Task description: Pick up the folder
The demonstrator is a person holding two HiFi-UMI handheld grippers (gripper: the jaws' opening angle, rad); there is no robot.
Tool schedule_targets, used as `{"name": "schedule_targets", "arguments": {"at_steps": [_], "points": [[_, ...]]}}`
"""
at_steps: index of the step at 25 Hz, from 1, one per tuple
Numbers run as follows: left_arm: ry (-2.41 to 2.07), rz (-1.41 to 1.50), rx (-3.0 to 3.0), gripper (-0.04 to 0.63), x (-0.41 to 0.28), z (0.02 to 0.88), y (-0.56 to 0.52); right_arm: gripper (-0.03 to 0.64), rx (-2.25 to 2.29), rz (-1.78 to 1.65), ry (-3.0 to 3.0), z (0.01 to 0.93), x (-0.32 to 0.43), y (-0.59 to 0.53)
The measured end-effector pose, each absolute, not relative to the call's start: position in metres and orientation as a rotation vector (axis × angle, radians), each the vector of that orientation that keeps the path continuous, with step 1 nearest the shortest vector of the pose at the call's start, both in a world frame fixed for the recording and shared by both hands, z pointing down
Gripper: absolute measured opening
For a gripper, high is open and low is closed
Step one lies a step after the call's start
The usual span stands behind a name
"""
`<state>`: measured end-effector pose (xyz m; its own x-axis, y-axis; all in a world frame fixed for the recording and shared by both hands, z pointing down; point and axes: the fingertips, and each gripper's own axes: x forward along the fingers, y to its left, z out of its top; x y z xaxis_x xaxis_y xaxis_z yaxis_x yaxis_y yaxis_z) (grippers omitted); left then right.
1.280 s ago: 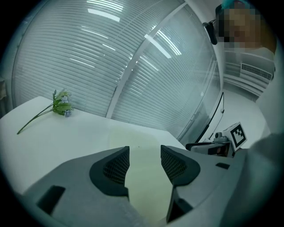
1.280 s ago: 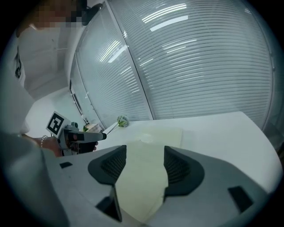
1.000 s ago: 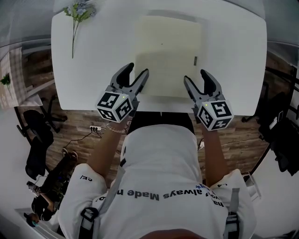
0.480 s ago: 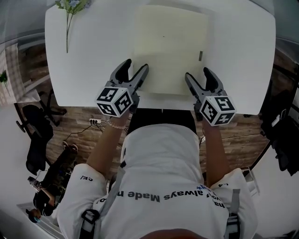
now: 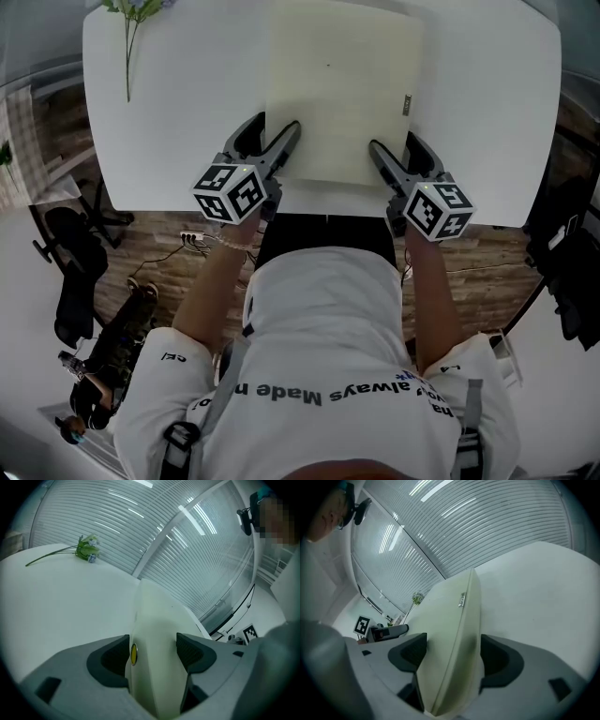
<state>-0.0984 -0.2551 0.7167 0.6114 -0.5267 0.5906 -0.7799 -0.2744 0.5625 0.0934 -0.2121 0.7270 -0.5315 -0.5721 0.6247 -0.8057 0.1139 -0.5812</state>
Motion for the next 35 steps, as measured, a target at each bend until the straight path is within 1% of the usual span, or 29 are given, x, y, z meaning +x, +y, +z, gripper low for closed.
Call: {"name": "schedule_targets", "arguments": {"at_steps": [5, 19, 35], "points": [[-1.006, 0.336, 1.963, 0.284, -0.097, 0.716, -0.256, 0.307, 1.361, 1.446, -2.163, 0.728, 0.092, -0.212], [-0.998, 0.319, 1.957, 0.284, -0.096, 0.711, -0.251, 0.305, 1.374, 1.392, -2.154, 0.721, 0.090, -0.209], [-1.044, 0.255, 2.034, 0.282, -0.090, 0.661, -0.273, 0.305, 1.418, 1.294, -2.229, 0.674, 0.095, -0.232]]}}
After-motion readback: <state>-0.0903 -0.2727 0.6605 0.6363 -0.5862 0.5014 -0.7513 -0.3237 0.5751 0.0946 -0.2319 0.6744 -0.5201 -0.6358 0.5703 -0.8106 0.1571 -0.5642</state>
